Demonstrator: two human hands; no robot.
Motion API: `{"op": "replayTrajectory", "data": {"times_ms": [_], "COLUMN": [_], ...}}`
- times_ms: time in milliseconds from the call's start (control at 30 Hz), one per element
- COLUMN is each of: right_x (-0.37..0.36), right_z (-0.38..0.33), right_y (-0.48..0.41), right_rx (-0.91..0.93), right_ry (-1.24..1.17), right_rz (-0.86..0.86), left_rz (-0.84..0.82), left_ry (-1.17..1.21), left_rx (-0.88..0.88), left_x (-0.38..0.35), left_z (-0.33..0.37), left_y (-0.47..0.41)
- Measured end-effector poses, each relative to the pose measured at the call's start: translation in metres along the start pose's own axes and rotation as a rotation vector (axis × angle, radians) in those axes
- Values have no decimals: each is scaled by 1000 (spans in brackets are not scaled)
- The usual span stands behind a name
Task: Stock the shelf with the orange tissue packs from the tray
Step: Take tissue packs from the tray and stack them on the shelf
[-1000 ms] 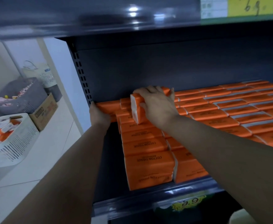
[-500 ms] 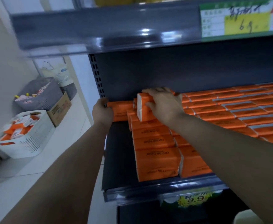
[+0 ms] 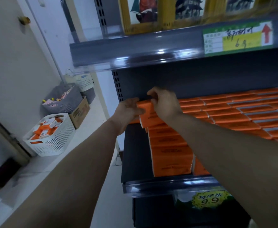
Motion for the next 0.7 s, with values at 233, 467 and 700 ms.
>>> {"op": "replayTrajectory", "data": {"times_ms": [233, 467, 700], "right_x": [-8, -34, -47], "right_z": [28, 48, 65], "right_y": [23, 35, 35], "right_rx": [-85, -110, -117], "right_ry": [324, 502, 550], "right_rz": [-364, -614, -664], "left_rz": [556, 601, 626], "left_ry": [-316, -361, -256], "left_rx": [-84, -11, 134], "left_x": [50, 36, 23], "left_z": [-16, -48, -78], "left_y": [-10, -23, -35]}}
Point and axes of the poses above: each hand's wrist, its own y-axis away from the middle knuckle, its own x-axis out of the back of the hand, z = x × y, the point moved 4 cm from there along -y, towards the middle knuckle, and after that the axes turned 2 degrees about z, right-handed, at the moved point
